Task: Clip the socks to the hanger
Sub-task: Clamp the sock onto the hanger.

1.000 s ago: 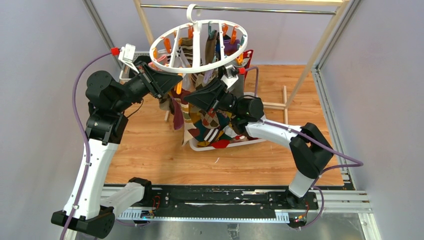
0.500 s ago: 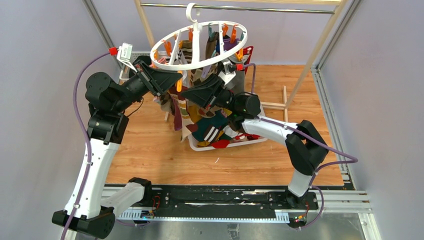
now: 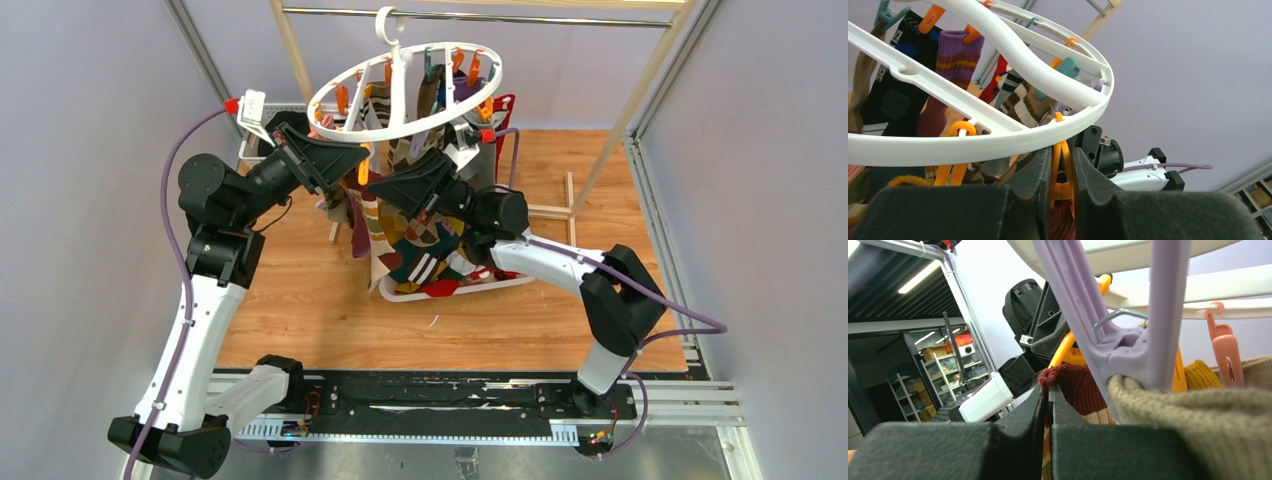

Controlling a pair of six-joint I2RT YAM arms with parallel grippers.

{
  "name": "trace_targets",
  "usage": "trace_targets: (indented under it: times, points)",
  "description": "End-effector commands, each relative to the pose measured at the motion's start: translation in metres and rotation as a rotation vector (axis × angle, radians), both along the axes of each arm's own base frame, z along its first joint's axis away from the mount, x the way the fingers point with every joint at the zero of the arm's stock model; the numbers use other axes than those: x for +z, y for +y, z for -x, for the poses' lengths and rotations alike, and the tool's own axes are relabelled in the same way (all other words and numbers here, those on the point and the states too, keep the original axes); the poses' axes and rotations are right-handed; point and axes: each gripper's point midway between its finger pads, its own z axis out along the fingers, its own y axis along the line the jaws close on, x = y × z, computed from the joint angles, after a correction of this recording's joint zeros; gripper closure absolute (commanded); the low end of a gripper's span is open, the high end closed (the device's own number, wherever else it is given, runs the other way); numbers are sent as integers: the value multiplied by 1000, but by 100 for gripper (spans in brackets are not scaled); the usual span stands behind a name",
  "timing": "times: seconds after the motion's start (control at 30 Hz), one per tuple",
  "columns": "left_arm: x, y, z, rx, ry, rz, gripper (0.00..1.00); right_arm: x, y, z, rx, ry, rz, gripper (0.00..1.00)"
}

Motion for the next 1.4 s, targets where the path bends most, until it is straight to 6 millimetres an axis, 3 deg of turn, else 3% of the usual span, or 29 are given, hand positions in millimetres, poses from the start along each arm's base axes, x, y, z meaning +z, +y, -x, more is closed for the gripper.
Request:
trace_targets:
  times: [0.0,0.37,0.73,0.83,1.03,1.27,1.37]
  points:
    - [6,-10,31,-147,-49,-7,100,33,-23,14,-29,-90,-95,100]
    - [9,-12,35,-186,-53,22,100,45,-35,16,-38,-106,-116,100]
    - [9,-12,34,-186,-49,24,98,41,-24,15,-6,-103,-102,100]
    - [9,-12,35,-185,-51,25,92,39,-23,14,-6,-101,-99,100]
    - [4,-8,31,-154,-33,17,55,41,-23,14,-7,-103,-103,100]
    - [-2,-1,26,-83,-28,-39,40,36,-25,11,-30,-91,-99,100]
    - [-9,2,28,-64,-8,-80,33,27,-27,2,-65,-52,-87,81]
